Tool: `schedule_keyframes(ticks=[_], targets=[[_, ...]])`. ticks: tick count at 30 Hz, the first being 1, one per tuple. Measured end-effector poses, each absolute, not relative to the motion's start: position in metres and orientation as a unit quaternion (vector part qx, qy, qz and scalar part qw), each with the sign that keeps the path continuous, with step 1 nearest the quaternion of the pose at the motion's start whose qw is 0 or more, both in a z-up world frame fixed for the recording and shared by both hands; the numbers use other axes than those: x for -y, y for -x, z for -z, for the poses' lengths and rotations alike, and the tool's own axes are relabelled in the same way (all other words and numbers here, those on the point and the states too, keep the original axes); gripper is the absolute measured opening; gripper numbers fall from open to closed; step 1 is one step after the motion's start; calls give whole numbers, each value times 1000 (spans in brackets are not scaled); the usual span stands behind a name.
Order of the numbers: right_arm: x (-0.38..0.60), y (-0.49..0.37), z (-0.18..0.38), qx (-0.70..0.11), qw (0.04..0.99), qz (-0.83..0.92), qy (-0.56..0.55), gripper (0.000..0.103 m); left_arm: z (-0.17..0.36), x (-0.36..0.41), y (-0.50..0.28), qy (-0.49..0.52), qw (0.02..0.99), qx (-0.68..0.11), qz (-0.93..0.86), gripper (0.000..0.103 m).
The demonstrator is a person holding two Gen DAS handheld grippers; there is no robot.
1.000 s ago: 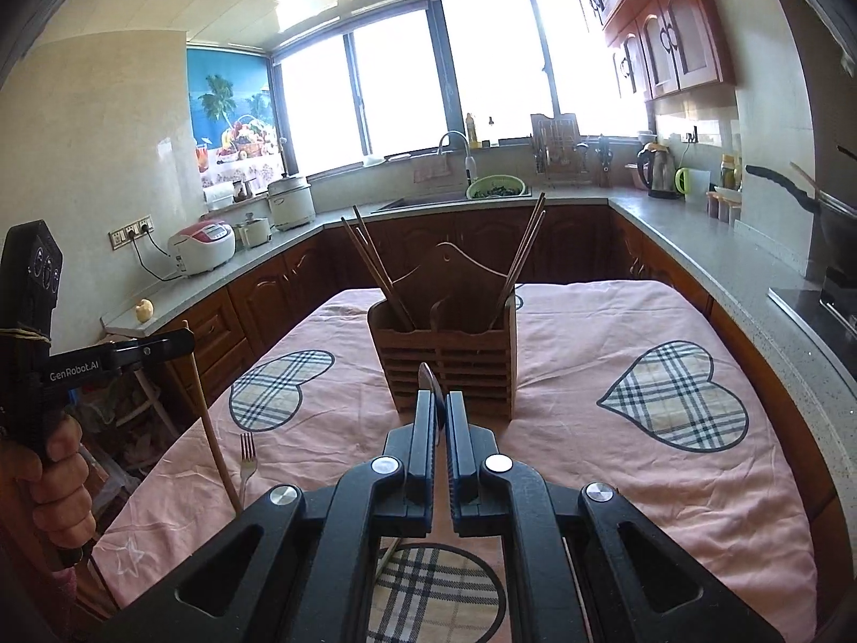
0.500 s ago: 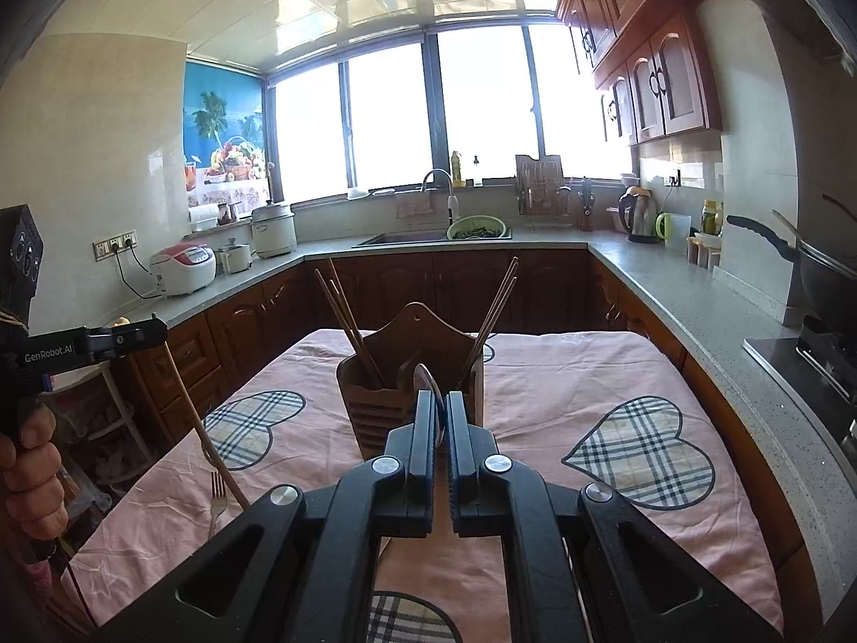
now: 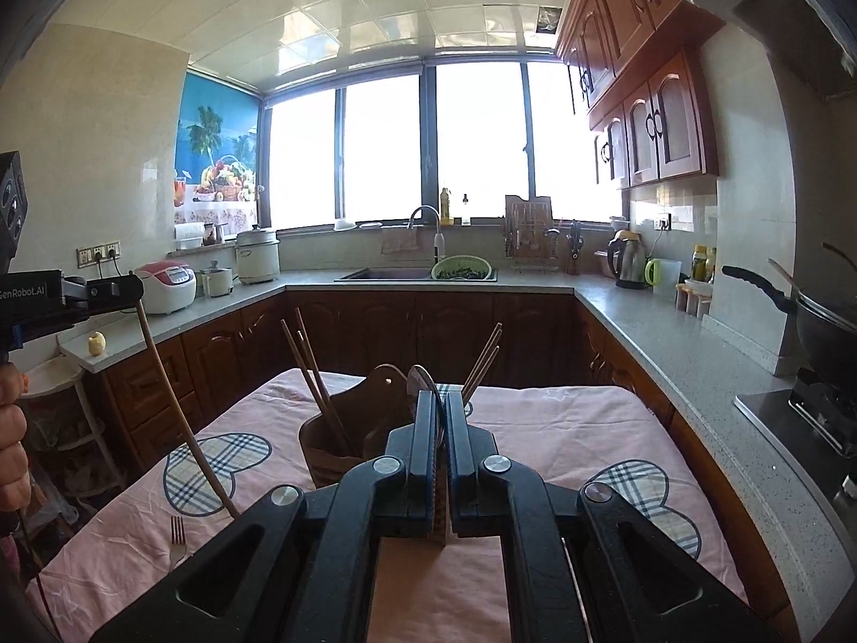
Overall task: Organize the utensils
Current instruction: 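Lift the chopstick and spoon and carry both over the wooden holder, then lower the left tool's chopstick into the holder and open while the right tool drops the spoon in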
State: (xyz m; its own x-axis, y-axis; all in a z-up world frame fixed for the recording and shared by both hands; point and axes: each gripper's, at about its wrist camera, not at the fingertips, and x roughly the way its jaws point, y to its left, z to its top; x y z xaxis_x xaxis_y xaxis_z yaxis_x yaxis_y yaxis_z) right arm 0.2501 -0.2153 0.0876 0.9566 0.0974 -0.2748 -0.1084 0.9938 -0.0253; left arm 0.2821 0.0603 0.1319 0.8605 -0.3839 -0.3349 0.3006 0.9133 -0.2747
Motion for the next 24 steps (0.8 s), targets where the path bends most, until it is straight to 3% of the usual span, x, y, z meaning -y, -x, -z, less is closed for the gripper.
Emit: schedule_keyframes(ticks=[13, 24], targets=[[216, -311, -110, -75, 996, -18, 40, 3, -140, -53, -347, 122, 965, -155, 173, 3], [212, -350, -99, -61, 996, 0, 65, 2, -114, -40, -402, 134, 965, -159, 159, 3]])
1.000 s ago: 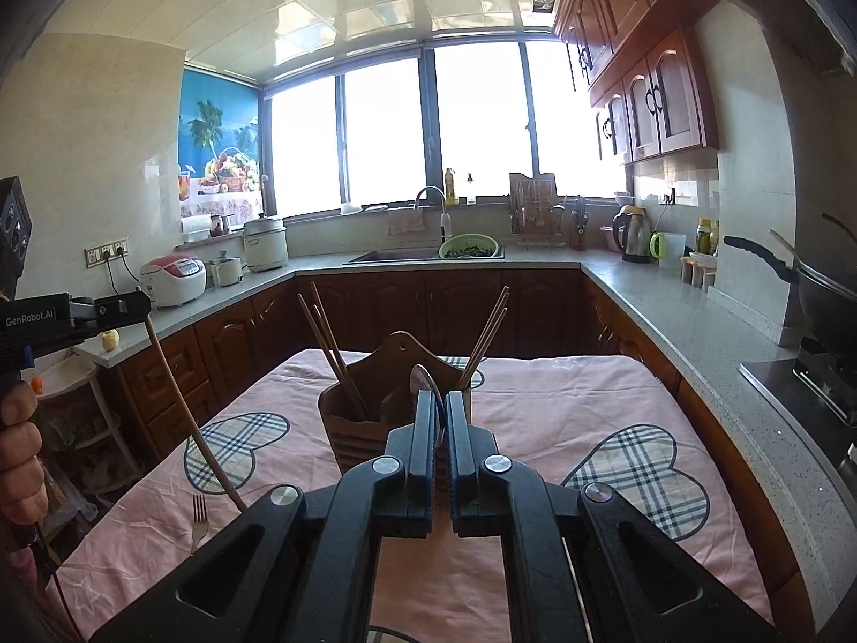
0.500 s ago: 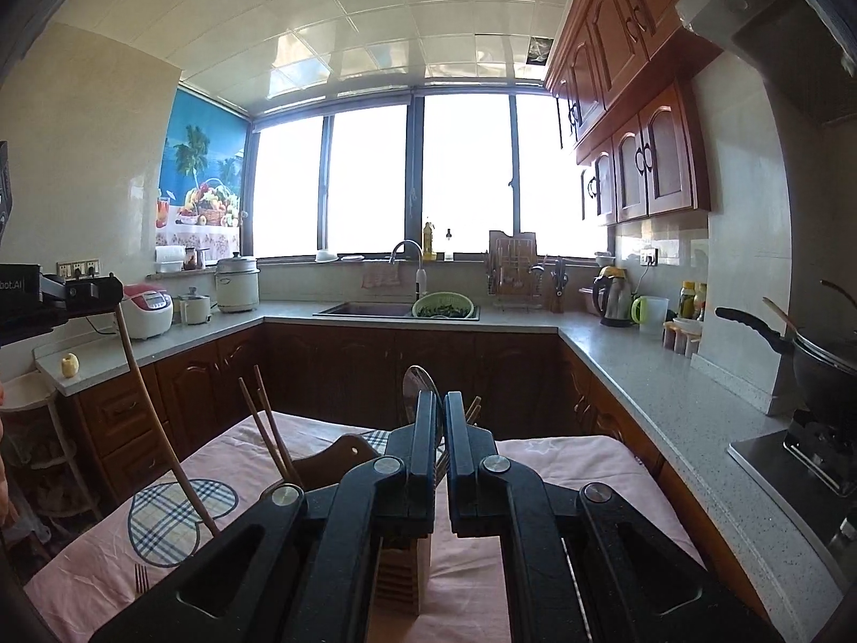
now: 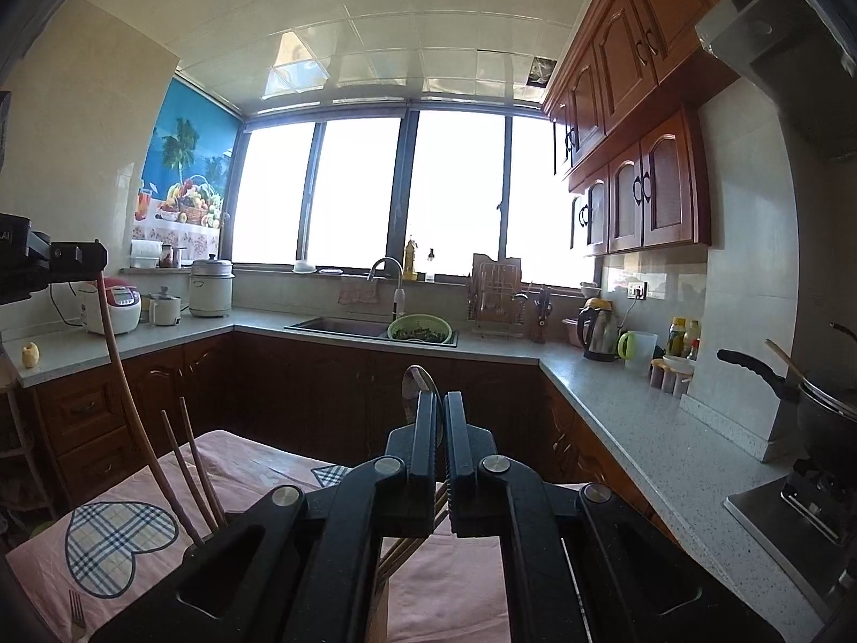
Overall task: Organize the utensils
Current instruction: 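Lower the left tool's chopstick into the holder and open while the right tool drops the spoon in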
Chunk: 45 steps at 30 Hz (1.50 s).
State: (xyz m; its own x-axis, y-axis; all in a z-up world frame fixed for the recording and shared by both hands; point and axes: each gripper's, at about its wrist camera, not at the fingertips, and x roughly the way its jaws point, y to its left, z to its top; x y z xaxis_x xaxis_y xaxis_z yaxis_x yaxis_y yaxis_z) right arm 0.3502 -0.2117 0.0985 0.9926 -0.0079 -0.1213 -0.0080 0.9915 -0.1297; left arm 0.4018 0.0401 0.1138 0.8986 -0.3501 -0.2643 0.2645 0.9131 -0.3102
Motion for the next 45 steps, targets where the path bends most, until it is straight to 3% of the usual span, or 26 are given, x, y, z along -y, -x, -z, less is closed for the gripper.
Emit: schedule_keyframes(ticks=[11, 24, 45], targets=[[196, -365, -70, -67, 993, 1, 99, 2, -79, -33, -418, 149, 964, -167, 143, 4], [186, -370, -35, -107, 989, -12, 99, 2, -40, -23, -436, 152, 951, -230, 140, 4], [198, -380, -17, -173, 982, -21, 69, 4, -43, -18, -448, 132, 952, -243, 133, 5]])
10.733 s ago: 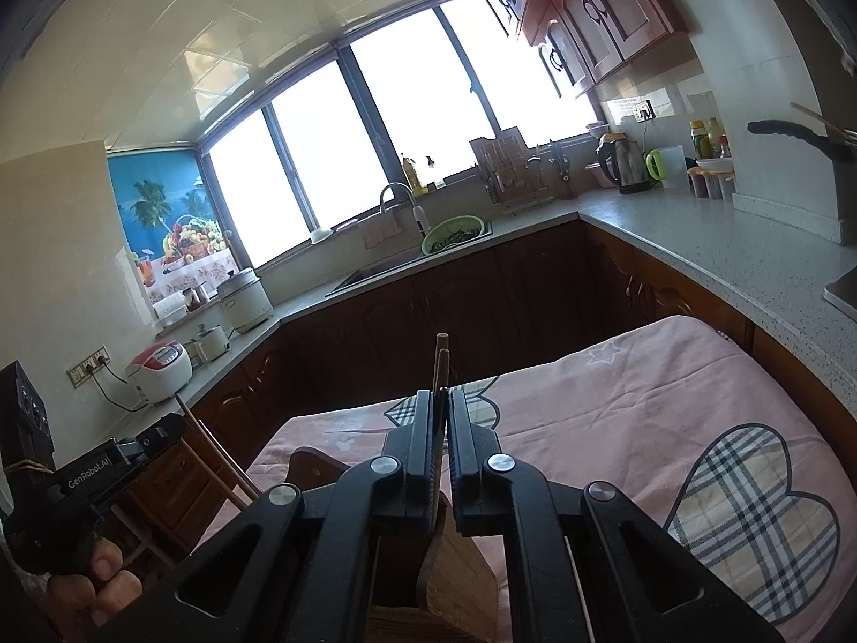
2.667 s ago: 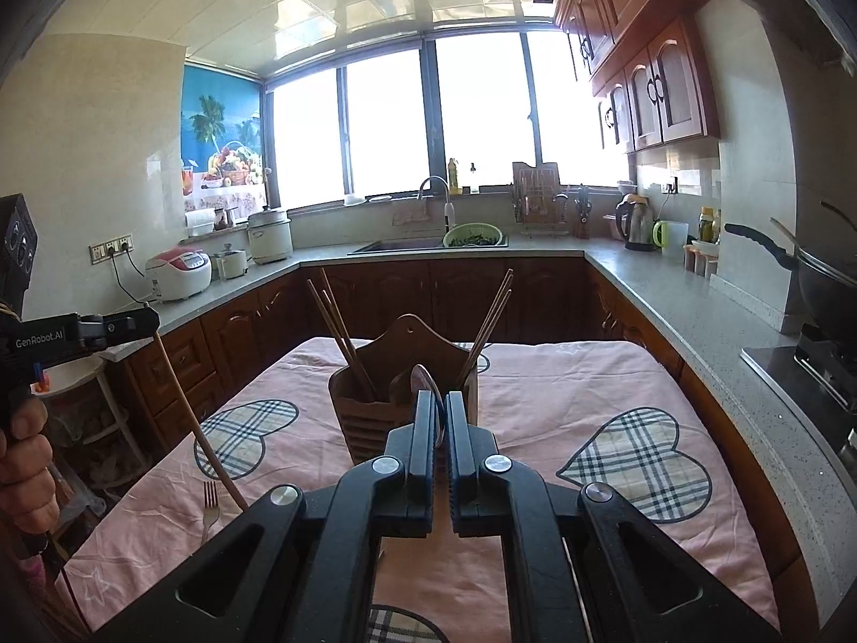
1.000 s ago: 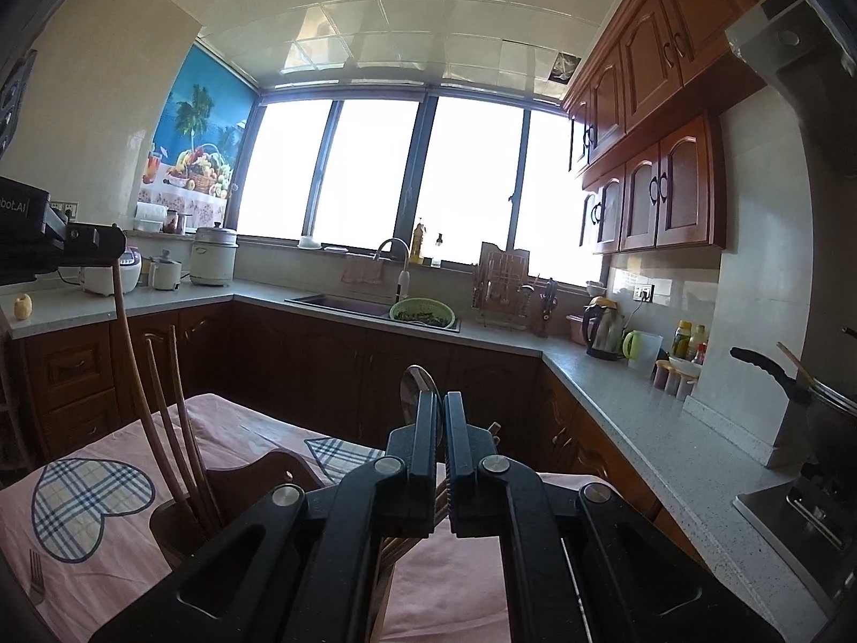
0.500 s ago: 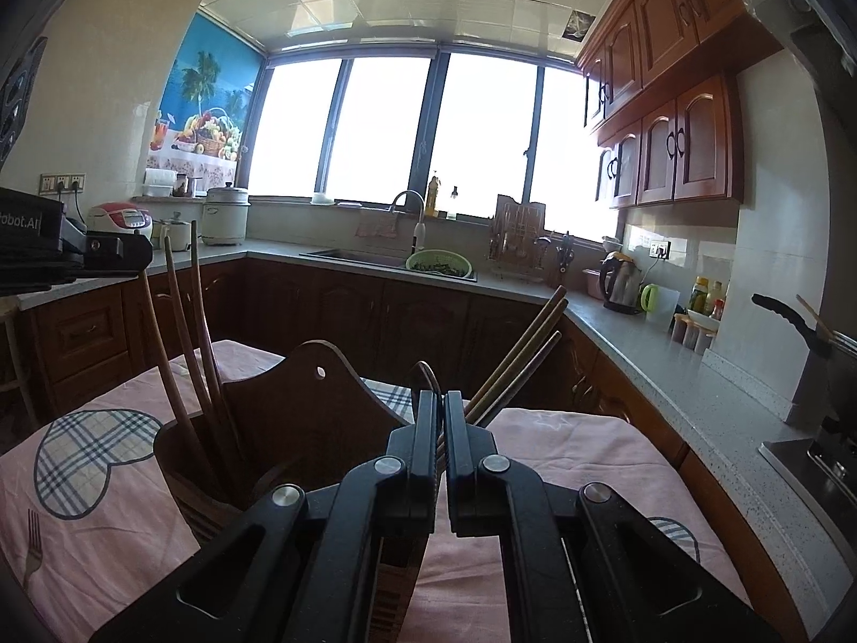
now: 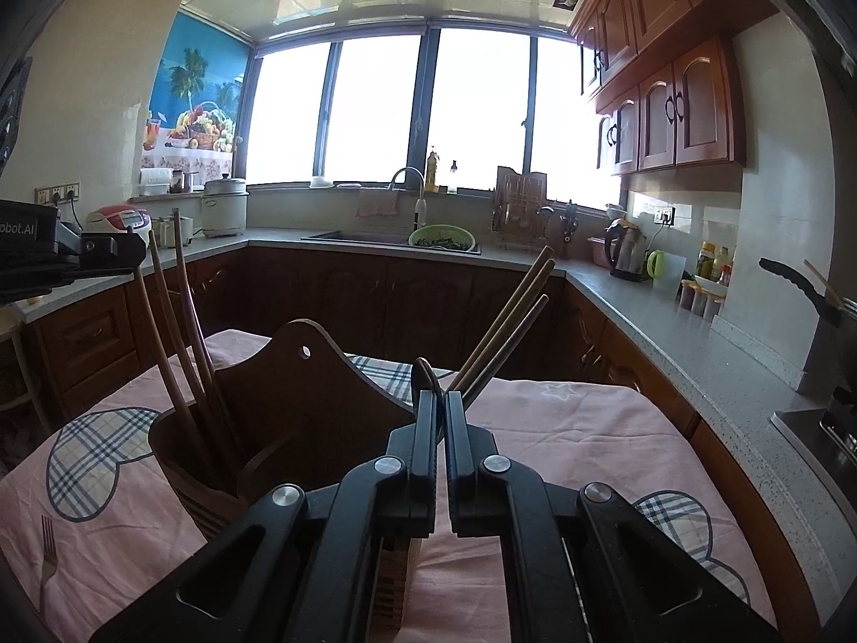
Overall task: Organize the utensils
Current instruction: 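Lower the left tool's chopstick into the holder and open while the right tool drops the spoon in, then withdraw both open tools from the holder back over the table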
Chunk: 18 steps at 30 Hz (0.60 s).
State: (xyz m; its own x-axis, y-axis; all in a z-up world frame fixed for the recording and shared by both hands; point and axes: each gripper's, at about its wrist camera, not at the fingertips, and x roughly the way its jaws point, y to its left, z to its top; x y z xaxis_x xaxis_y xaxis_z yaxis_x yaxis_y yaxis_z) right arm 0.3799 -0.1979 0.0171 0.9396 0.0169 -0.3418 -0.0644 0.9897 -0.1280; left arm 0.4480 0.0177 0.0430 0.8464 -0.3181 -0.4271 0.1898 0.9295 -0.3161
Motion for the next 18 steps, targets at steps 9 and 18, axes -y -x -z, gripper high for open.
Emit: schedule_keyframes(ticks=[9, 18], targets=[[201, -380, -21, -185, 981, -36, 49, 22, -46, -18, -455, 136, 947, -261, 127, 13], [206, -367, -28, -180, 982, -41, 30, 57, -48, -22, -447, 148, 946, -262, 124, 55]])
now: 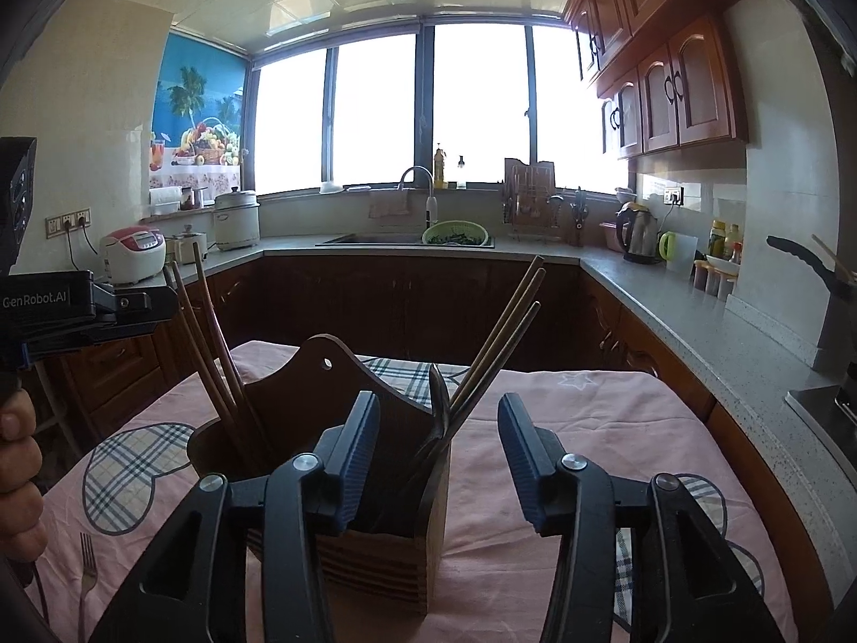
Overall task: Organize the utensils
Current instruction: 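Withdraw both open tools from the holder back over the table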
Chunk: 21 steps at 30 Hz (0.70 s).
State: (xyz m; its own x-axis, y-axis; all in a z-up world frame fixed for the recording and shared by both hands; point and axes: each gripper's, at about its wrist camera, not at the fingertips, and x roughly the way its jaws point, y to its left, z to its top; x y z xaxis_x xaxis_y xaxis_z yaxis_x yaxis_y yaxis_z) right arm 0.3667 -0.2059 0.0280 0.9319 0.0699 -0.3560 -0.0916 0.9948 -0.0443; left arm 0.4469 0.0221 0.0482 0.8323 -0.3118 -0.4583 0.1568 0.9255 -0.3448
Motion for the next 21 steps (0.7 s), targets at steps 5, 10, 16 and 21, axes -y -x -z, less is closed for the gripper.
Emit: schedule_keyframes(ticks=[5, 10, 16, 21], targets=[[216, -363, -30, -188, 981, -46, 8, 71, -49, -26, -437, 148, 946, -263, 120, 70], [228, -354, -29, -197, 978, -60, -37, 94, -46, -32, -418, 154, 943, -272, 116, 88], [229, -332, -31, -202, 975, -79, -58, 99, -41, -44, -383, 169, 935, -290, 113, 95], [225, -304, -33, -202, 972, -93, -77, 101, -31, -53, -348, 178, 928, -308, 108, 96]])
